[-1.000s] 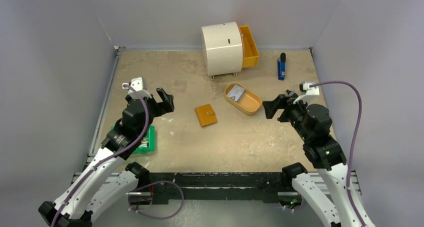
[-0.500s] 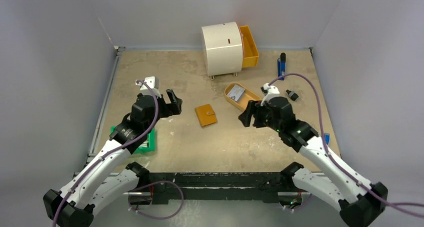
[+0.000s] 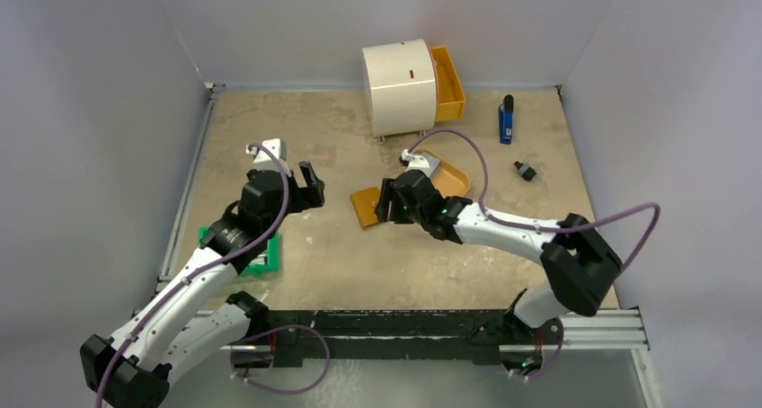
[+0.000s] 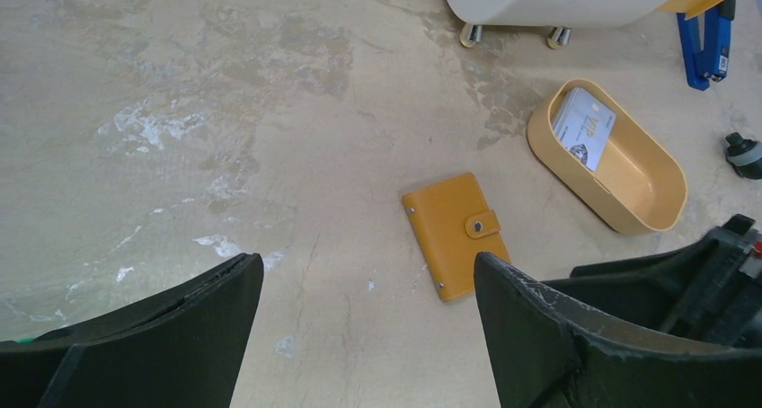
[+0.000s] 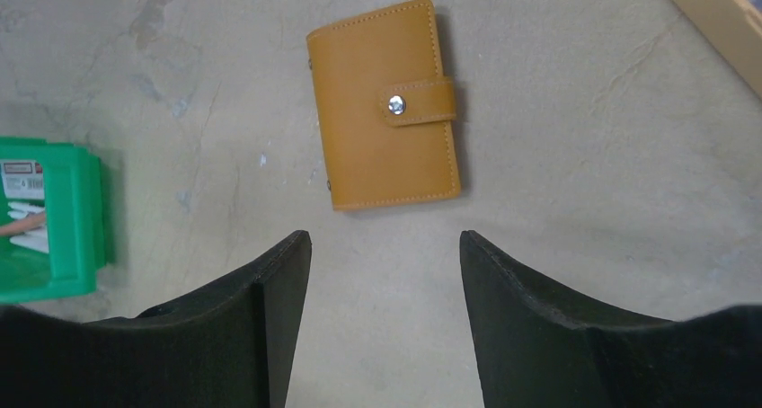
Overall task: Put the credit cards into the card holder
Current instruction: Move the card holder to the center of the board, then open the card holder at the center of the board.
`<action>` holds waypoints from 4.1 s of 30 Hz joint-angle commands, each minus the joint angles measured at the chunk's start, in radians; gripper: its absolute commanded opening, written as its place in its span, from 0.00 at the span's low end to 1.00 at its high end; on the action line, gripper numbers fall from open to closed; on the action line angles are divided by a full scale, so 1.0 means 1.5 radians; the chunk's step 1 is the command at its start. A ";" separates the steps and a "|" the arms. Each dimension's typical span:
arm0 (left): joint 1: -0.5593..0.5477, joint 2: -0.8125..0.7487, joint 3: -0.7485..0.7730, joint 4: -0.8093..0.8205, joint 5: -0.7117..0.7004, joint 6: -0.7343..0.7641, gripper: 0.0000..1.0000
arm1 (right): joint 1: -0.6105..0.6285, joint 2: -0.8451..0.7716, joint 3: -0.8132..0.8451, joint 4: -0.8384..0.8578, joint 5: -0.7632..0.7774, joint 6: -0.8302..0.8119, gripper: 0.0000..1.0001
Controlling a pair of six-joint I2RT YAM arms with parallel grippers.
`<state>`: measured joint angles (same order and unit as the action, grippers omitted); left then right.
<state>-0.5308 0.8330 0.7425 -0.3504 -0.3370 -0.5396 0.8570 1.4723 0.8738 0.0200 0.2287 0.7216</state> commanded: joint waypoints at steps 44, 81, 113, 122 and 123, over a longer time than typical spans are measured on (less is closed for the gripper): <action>-0.004 0.007 0.026 0.002 0.023 -0.015 0.81 | -0.001 0.121 -0.101 0.130 -0.064 0.060 0.25; -0.251 0.218 -0.236 0.390 0.014 -0.386 0.42 | 0.175 0.048 0.049 -0.153 0.107 0.016 0.35; -0.251 0.268 -0.300 0.488 0.023 -0.428 0.18 | 0.184 0.165 0.105 -0.243 0.161 0.046 0.27; -0.251 0.253 -0.284 0.503 0.050 -0.416 0.18 | 0.184 0.160 0.103 -0.236 0.157 0.045 0.03; -0.251 0.263 -0.283 0.510 0.058 -0.415 0.18 | 0.184 0.160 0.103 -0.236 0.155 0.045 0.00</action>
<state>-0.9039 1.2137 0.2947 0.3431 -0.2848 -1.1675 1.1316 1.7145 1.0264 -0.3012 0.4358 0.7746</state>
